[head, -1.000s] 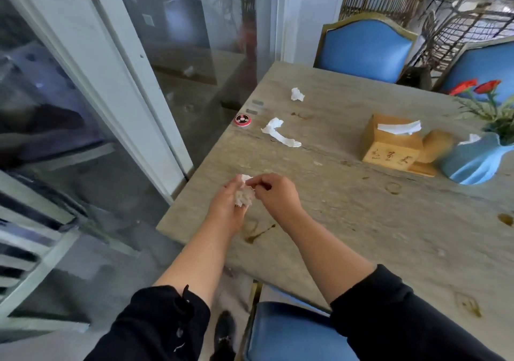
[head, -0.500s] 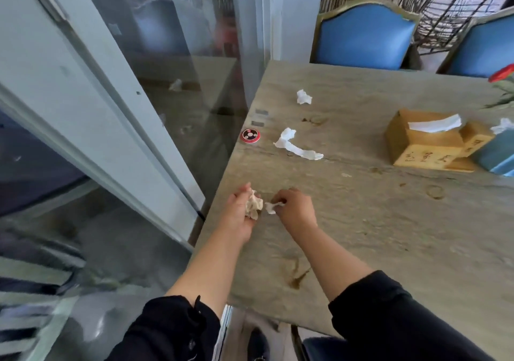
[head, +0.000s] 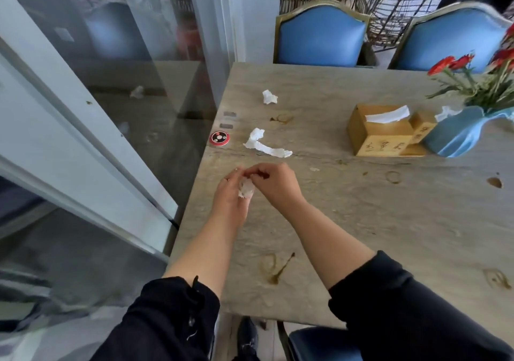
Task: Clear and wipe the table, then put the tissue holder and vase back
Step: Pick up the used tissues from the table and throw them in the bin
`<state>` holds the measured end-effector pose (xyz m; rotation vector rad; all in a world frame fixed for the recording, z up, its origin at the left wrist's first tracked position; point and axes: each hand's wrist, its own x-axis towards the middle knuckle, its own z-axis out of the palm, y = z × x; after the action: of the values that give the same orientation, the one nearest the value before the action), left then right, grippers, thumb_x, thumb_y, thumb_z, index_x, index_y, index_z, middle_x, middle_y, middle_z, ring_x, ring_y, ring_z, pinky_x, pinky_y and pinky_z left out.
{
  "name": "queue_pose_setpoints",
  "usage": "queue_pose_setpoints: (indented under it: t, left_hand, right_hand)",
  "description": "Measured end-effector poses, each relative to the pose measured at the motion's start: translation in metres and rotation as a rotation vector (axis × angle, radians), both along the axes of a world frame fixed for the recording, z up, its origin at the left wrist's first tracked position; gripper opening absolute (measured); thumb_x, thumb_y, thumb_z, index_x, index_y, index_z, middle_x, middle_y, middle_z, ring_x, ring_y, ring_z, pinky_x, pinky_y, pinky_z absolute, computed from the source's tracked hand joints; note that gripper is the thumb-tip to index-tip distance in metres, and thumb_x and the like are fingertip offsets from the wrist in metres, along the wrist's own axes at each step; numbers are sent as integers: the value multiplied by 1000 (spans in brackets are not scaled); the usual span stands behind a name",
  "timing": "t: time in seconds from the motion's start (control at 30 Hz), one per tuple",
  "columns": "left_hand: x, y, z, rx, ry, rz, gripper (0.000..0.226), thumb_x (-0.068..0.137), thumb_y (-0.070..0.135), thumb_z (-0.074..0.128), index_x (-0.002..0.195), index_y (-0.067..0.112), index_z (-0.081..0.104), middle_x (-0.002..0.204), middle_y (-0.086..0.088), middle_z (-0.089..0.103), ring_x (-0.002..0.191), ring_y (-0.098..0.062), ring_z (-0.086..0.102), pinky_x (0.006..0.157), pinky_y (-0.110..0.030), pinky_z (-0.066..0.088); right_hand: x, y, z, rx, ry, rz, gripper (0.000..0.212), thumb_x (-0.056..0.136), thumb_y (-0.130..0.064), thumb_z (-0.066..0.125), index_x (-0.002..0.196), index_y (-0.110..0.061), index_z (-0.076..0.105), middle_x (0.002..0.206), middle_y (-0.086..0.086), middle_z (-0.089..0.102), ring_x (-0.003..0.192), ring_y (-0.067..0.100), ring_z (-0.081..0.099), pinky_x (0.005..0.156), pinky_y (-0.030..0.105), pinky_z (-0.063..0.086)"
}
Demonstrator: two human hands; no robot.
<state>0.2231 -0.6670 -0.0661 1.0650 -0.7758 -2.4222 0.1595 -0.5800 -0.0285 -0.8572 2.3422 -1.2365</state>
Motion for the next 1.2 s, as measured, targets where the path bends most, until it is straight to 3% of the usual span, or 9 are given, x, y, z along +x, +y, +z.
queue_pose_setpoints:
  t: [0.2, 0.37, 0.5, 0.63, 0.77, 0.9, 0.97, 1.07, 1.2]
  left_hand:
    - [-39, -38, -10, -23, -16, -29, 15, 89, 19, 65, 100, 12, 58, 88, -2, 65, 77, -11, 66, 69, -24, 52]
    - [-73, -76, -30, 10, -74, -29, 42, 83, 22, 72, 122, 10, 60, 119, -8, 66, 106, -21, 65, 74, -30, 55]
    - [-89, -98, -40, 57, -64, 23, 38, 84, 12, 69, 121, 9, 59, 117, -10, 65, 104, -23, 64, 79, -35, 56]
    - [-99, -107, -46, 62, -48, 9, 30, 85, 10, 67, 115, 11, 60, 110, -8, 63, 102, -24, 62, 86, -37, 54]
    - [-107, -106, -46, 59, -26, -23, 22, 86, 7, 65, 107, 14, 62, 100, -6, 63, 98, -23, 63, 97, -43, 49]
    - [-121, -98, -37, 23, 25, -70, 24, 88, 4, 61, 109, 15, 57, 112, -8, 62, 105, -24, 62, 99, -44, 46]
    - [-128, -94, -30, 59, 108, -71, 32, 88, 4, 60, 119, 12, 53, 120, -10, 62, 109, -26, 62, 99, -47, 46]
    - [-139, -95, -21, 116, 185, -52, 32, 89, 10, 60, 120, 10, 54, 119, -11, 64, 111, -27, 62, 88, -51, 51]
    - [-157, -106, -15, 138, 169, -87, 14, 93, 25, 57, 96, 12, 60, 93, -11, 72, 88, -22, 69, 86, -42, 53]
  right_hand:
    - [-60, -36, -19, 142, 113, -64, 43, 85, -4, 50, 121, -24, 63, 122, 1, 59, 114, 28, 47, 95, 30, 40]
    - [-113, -82, -46, 472, 384, 167, 62, 88, -2, 44, 143, -30, 38, 149, 0, 34, 129, 33, 33, 103, 41, 40]
    - [-138, -103, -56, 671, 481, 408, 67, 92, 1, 42, 149, -30, 27, 161, 2, 7, 135, 33, 27, 106, 36, 36]
    - [-154, -111, -67, 584, 438, 378, 46, 86, 3, 52, 128, -16, 55, 138, 8, 43, 121, 30, 47, 98, 32, 40]
    - [-160, -108, -62, 202, 0, -112, 19, 85, -2, 57, 99, -11, 66, 96, 8, 70, 84, 21, 66, 62, 19, 47]
    - [-159, -109, -41, -331, -516, -326, 14, 81, -5, 72, 85, -14, 61, 89, 12, 71, 75, 24, 73, 78, 39, 60]
    - [-160, -112, -34, -357, -483, -319, 15, 79, -8, 74, 86, -14, 63, 83, 7, 70, 74, 21, 72, 78, 39, 60]
    - [-163, -111, -31, -91, -60, -223, 13, 76, -18, 75, 85, -21, 65, 75, -13, 64, 76, 7, 61, 67, 17, 48]
    - [-174, -114, -40, 117, 97, -59, 15, 79, -18, 66, 86, -29, 73, 82, -19, 64, 103, 19, 53, 89, 34, 44]
